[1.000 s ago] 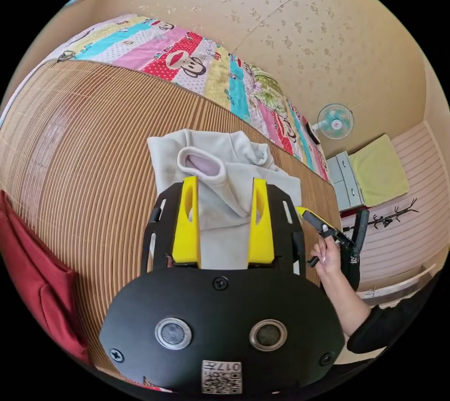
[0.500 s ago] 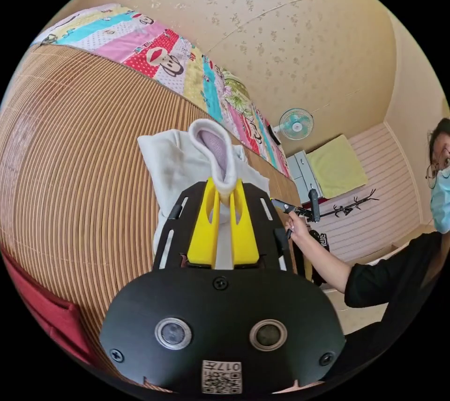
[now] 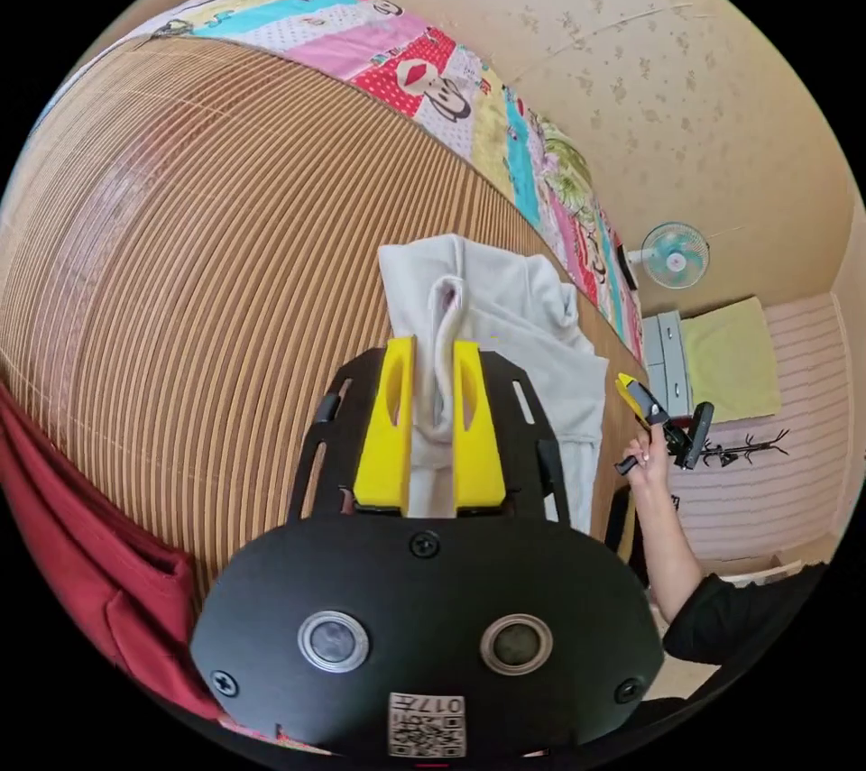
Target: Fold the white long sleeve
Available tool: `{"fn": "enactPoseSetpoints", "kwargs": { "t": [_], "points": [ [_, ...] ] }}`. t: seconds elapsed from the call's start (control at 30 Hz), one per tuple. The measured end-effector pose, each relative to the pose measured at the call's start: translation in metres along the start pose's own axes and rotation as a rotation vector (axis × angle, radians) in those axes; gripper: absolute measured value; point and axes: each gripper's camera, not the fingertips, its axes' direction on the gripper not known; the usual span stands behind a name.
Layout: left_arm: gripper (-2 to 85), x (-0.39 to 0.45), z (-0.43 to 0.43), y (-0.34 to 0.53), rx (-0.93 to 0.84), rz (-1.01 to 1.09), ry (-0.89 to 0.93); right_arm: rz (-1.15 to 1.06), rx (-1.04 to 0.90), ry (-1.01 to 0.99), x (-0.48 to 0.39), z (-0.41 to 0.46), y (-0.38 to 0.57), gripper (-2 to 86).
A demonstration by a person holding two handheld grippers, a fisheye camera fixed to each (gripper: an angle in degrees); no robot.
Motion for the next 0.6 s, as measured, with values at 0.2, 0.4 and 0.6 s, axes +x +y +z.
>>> {"fn": "enactPoseSetpoints", "kwargs": {
  "t": [0.2,0.4,0.6],
  "points": [
    [6.6,0.001,-0.007,0.008,0.083,0.08,-0.003,-0.042,-0.011,0.086,0.007,0.025,-0.02,8.2],
    [10.6,-0.01,-0.067,0.075,0.202,0.081,0.081,-0.008,0.059,0.029,0.015,-0.098,-0.009,7.6],
    [12.5,-0.014,-0.084,0.195,-0.157,0.094,0.034,-0.003,-0.197,-0.134,0.082,-0.203,0.099,8.9]
  ]
}}
